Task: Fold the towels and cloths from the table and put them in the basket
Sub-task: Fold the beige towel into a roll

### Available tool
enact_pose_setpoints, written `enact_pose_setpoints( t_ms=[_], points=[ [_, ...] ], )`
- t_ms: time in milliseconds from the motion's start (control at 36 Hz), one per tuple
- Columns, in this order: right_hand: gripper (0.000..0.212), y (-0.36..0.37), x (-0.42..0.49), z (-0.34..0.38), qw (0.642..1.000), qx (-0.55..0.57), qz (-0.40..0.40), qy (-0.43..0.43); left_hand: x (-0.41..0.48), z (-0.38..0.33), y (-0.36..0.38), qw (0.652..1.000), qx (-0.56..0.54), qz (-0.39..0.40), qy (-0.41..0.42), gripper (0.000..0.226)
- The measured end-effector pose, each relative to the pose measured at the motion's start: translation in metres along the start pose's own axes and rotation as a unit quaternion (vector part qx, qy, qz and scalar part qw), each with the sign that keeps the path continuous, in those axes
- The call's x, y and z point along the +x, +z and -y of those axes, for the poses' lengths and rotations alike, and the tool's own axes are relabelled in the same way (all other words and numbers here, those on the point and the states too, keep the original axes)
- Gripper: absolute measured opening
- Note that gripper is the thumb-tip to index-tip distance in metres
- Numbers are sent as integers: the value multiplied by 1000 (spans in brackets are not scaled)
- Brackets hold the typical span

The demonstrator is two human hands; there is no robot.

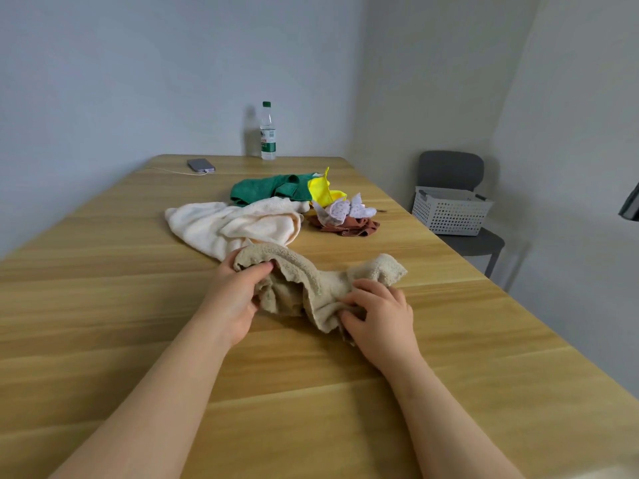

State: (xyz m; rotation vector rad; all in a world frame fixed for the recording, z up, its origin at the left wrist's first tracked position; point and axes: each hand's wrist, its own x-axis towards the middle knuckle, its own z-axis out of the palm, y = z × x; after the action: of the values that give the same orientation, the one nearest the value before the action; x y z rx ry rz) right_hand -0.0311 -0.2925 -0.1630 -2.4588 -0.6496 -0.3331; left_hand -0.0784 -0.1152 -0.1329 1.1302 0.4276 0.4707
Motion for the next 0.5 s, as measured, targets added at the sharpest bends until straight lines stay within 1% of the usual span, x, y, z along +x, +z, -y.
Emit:
enact_pose_setpoints(
  t_ms=[83,139,194,250,278,306,333,389,444,500],
  points=[
    [23,-3,0,-4,994,92,-59,17,1,-2,2,1000,4,-14,-6,32],
    [22,-7,-2,-2,986,128,-97,35,4,-2,0,999,5,-34,-10,33],
    [19,-8,-3,-2,981,109,-153,46,5,-4,-5,999,7,-45,-27,33],
    [17,-10,-4,-1,974,73,-202,68,3,-7,-10,998,3,-25,-59,26],
    [17,-11,-4,-2,972,66,-212,76,2,-9,-11,997,1,-6,-78,20],
    [18,-11,-3,-3,972,66,-211,82,0,-11,-11,995,1,11,-96,17],
    [19,-12,-2,-3,973,74,-200,88,0,-13,-12,994,7,25,-106,20],
    [21,-14,-3,0,973,123,-172,94,0,-13,-13,993,43,34,-109,23],
    [18,-17,-6,6,962,209,-144,100,0,-9,-15,990,115,20,-82,17],
    [18,-19,-7,10,951,262,-131,96,1,-6,-16,987,152,5,-57,14]
  ],
)
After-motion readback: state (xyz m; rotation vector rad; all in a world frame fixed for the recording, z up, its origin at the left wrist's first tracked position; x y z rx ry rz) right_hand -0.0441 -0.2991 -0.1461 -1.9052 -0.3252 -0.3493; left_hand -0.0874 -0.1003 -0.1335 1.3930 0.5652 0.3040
